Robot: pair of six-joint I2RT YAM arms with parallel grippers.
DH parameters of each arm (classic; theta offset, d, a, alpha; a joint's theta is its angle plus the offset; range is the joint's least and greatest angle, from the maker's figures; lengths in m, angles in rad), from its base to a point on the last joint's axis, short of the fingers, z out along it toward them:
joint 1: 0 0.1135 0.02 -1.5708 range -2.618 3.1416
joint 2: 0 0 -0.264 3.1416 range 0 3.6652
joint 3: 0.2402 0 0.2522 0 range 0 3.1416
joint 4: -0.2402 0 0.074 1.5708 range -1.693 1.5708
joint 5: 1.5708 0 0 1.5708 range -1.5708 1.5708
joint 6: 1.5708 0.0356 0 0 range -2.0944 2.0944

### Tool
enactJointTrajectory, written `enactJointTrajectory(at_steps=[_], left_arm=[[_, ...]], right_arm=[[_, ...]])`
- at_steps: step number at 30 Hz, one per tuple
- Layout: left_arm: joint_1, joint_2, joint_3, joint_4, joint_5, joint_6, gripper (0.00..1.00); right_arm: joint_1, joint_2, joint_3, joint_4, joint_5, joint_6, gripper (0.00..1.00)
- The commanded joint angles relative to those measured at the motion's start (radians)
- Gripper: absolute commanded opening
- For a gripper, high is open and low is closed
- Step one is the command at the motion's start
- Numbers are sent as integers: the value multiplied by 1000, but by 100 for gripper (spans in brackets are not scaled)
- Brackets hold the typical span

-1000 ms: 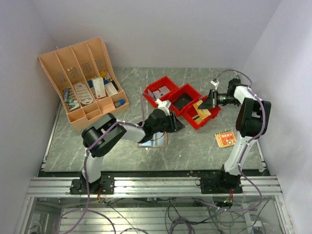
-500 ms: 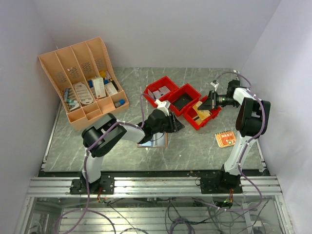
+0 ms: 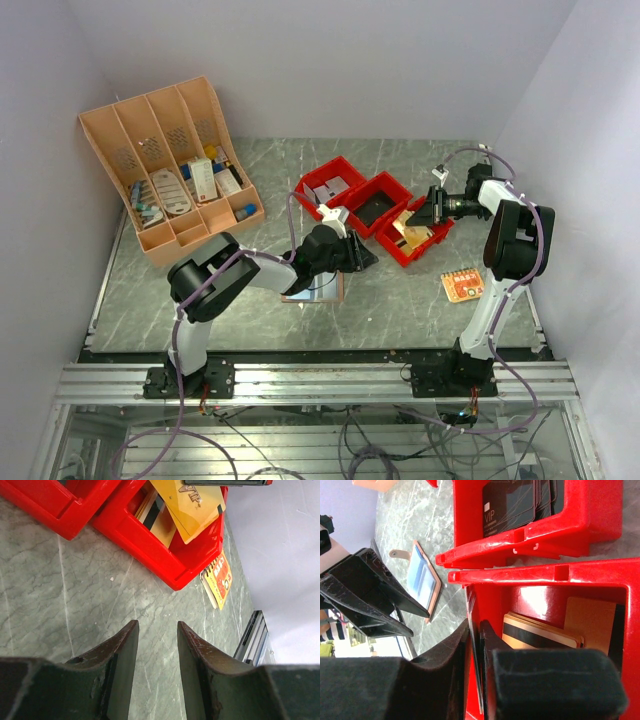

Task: Put the credit cards into the card holder
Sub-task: Adjust the credit card in the storage box.

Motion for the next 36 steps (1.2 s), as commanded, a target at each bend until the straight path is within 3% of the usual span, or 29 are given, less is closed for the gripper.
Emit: enactJointTrajectory(at_steps=[1,6,17,20,36], left_arm=[[8,-10,-11,51,-17,1,48],[7,-9,-7,54,-14,0,48],[20,48,98,130,60,-54,50],[21,40,110,114,58,-45,51],[23,41,81,128,53,-53,50]], right_arm=[[-7,-4,-11,15,20,-1,7],[-7,-12,-4,5,33,-18,0],[-7,-76,9,11,31,-66,0],[-7,-83,-11,36,57,-60,7],[73,-31,-37,19,113,-44,8]])
